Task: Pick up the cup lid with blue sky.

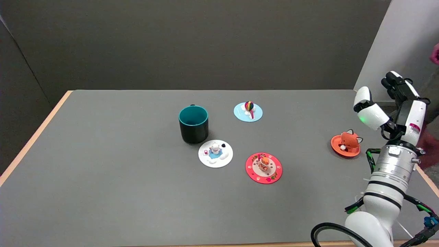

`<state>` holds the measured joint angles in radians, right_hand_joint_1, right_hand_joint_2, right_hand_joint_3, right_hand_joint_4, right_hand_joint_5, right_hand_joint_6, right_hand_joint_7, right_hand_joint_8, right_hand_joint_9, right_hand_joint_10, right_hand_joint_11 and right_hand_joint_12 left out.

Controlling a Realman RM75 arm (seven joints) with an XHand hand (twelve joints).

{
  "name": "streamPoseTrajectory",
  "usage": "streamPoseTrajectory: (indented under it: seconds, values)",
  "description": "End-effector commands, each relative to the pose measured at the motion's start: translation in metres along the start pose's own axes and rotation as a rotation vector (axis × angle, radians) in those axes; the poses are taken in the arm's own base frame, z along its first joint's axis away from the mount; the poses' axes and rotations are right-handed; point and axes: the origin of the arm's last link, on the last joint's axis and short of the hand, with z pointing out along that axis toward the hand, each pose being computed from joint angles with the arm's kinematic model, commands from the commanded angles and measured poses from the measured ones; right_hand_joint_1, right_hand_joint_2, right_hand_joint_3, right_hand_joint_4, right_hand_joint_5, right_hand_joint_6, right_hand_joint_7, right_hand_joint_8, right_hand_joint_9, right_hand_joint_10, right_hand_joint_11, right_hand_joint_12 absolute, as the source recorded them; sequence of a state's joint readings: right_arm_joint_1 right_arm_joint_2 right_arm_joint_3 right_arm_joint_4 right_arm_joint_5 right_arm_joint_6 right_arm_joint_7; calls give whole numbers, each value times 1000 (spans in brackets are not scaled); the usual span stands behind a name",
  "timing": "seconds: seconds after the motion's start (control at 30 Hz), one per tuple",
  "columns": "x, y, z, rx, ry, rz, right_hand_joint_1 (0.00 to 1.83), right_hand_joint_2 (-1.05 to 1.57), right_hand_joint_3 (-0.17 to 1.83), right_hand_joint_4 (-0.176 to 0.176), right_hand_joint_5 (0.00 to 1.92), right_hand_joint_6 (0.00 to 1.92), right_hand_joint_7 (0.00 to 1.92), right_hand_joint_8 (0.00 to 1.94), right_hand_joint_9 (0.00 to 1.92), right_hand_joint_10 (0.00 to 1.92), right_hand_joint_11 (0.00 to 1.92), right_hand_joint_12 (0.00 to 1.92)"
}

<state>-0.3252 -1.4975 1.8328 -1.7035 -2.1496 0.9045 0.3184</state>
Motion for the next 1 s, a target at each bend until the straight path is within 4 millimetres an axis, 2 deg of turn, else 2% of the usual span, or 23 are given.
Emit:
streamPoseTrajectory:
  seconds: [0.03,0.1,0.33,0.53,0.63,0.73,0.9,1.0]
  values:
    - [-21,-9,16,35,-106,13,654,515,960,-163,656,226,563,192,469,191,387,289]
    - [-33,-12,23,55,-168,5,655,518,962,-162,656,226,570,192,485,192,397,292]
    - [-100,-34,43,175,-464,-72,677,490,982,-137,647,222,623,193,562,198,442,306]
    - [-150,-57,60,233,-653,-89,712,477,951,-115,666,217,764,193,678,202,470,345]
    - [-176,-60,67,249,-738,-127,738,505,926,-104,710,220,816,203,716,207,494,372]
    - [-198,-61,76,258,-777,-163,748,535,871,-80,736,232,826,221,728,213,513,363]
    - [-231,-73,88,268,-856,-201,750,476,918,-77,731,228,770,192,675,202,462,421]
    - [-244,-75,93,271,-886,-224,742,454,916,-83,700,216,768,194,651,198,442,420]
